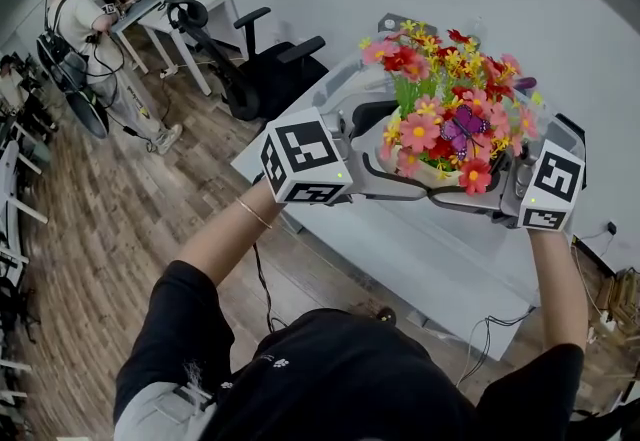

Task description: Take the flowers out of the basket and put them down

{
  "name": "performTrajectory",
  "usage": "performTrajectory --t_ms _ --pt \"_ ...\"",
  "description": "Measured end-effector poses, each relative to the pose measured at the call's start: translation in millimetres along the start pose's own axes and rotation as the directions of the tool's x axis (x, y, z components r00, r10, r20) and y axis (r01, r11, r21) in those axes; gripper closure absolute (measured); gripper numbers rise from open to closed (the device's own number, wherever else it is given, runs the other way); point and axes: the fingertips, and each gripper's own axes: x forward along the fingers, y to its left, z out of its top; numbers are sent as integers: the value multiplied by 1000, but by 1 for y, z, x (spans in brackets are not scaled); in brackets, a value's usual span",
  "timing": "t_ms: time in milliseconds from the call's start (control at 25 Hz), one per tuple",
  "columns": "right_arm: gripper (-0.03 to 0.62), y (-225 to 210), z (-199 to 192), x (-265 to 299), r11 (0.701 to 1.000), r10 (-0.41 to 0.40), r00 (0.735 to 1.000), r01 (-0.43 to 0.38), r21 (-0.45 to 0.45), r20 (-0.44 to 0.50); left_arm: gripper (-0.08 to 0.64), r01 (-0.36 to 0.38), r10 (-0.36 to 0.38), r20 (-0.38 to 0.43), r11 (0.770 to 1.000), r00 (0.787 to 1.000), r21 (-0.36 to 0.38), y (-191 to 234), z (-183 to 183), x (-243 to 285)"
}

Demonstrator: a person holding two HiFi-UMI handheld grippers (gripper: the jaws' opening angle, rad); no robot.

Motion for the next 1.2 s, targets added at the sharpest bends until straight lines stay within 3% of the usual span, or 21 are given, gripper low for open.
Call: performTrajectory --t_ms 800,1200 --pt "133 13 10 12 997 76 997 -76 0 1 40 -73 73 -2 997 997 -25 -8 5 -19" --pt "133 33 30 40 991 135 991 -135 -17 -12 40 -134 134 6 990 991 -35 -19 13 -57"
